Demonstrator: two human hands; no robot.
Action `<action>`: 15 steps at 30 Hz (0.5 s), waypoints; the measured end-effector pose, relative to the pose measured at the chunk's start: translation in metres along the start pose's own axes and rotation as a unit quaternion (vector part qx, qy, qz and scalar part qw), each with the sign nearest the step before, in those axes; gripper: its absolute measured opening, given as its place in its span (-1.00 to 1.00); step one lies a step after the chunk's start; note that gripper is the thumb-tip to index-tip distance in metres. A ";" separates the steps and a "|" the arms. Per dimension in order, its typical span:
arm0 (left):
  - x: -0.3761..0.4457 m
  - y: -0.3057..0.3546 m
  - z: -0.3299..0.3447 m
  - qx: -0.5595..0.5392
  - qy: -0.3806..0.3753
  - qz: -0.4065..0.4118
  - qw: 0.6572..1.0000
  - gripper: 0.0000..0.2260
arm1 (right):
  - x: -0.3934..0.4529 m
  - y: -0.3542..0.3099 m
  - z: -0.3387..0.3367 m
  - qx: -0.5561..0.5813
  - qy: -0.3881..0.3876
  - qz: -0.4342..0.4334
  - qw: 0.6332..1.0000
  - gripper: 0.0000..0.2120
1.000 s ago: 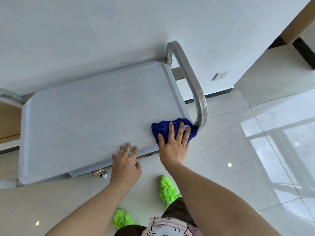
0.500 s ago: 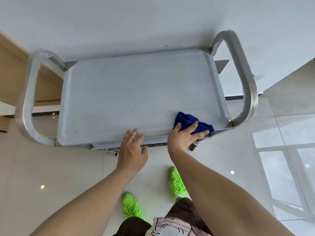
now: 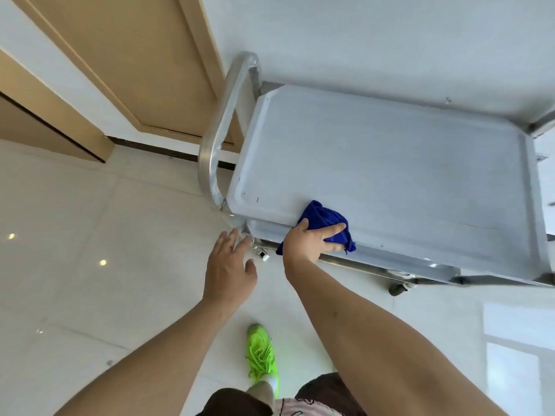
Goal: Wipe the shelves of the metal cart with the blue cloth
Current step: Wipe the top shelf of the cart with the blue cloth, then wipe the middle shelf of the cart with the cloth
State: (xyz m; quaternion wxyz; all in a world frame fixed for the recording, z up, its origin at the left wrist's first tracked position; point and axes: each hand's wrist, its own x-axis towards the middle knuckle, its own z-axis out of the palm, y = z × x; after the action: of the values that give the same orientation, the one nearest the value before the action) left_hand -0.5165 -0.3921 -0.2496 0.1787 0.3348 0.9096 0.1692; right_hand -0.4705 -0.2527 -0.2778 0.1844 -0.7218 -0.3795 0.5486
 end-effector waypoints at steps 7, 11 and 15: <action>-0.014 -0.096 -0.024 0.007 0.010 -0.044 0.999 -0.56 | -0.061 0.011 0.083 -0.019 -0.047 -0.029 0.998 -0.18; -0.030 -0.134 -0.027 0.019 -0.004 -0.062 0.998 -0.56 | -0.089 0.026 0.105 -0.081 -0.110 -0.062 0.989 -0.19; -0.041 -0.157 -0.021 0.018 -0.015 -0.079 0.997 -0.58 | -0.093 0.054 0.096 -0.172 -0.210 -0.180 0.945 -0.21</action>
State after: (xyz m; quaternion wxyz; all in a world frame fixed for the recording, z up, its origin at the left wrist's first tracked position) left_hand -0.5824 -0.5360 -0.2894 0.1989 0.2678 0.9332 0.1334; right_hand -0.5517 -0.3717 -0.2865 0.0694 -0.5303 -0.6218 0.5721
